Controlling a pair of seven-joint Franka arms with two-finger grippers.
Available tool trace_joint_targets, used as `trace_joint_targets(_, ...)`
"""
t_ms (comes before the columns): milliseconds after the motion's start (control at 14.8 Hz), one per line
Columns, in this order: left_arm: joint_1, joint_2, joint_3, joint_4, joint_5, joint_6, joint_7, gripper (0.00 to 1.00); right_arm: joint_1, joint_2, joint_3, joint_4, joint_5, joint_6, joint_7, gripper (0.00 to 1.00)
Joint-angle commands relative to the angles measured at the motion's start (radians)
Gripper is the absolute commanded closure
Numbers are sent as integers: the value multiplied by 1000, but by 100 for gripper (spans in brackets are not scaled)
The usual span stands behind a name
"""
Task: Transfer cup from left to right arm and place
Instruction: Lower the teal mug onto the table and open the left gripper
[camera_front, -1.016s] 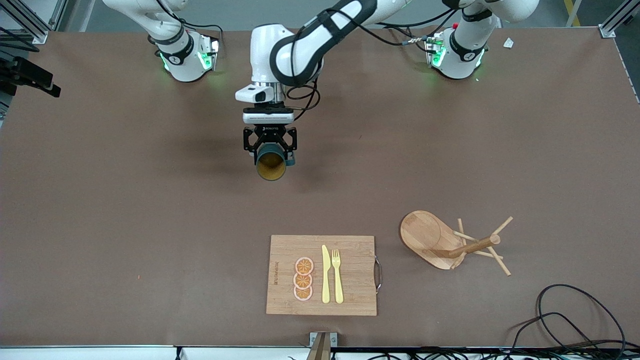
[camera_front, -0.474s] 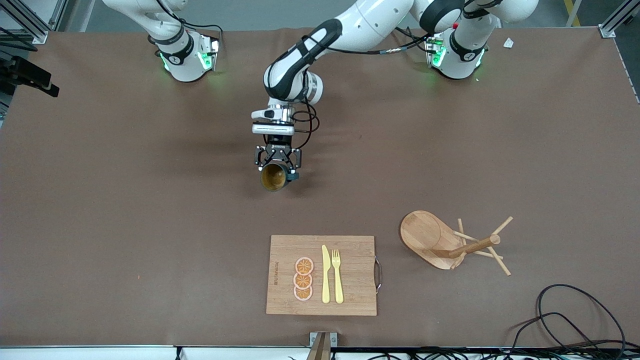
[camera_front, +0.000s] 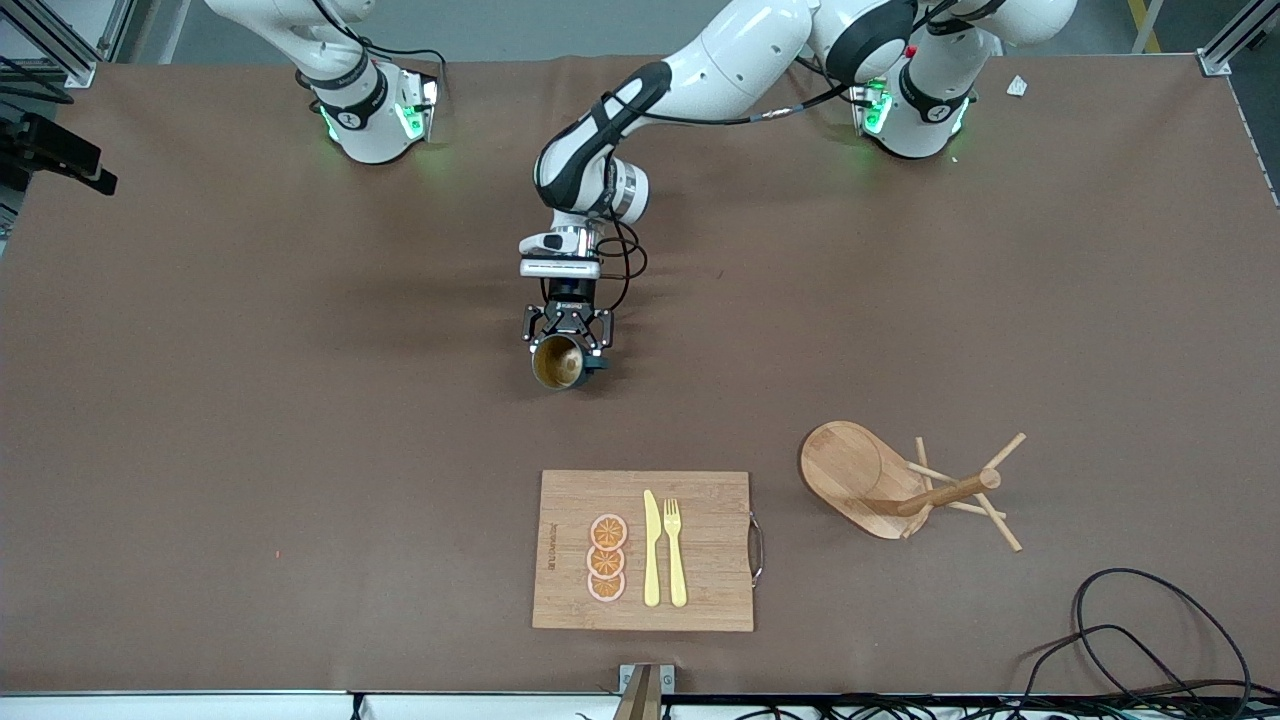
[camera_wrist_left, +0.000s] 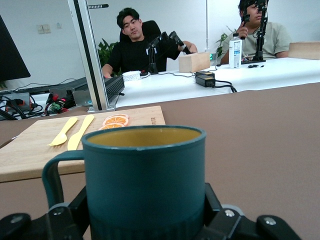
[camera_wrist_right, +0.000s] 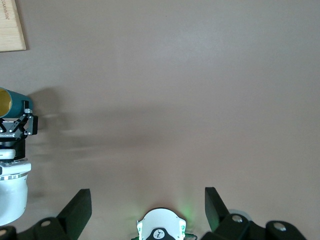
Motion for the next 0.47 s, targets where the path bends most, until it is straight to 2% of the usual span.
trace_joint_targets(0,-19,43,12,33,43,-42,-34,49,-24,29,11,1,-6,17,-4,0)
trace_joint_targets(406,-50,79,12,50,45,-80,-43,47,-59,154,11,4,-6,28,-15,0)
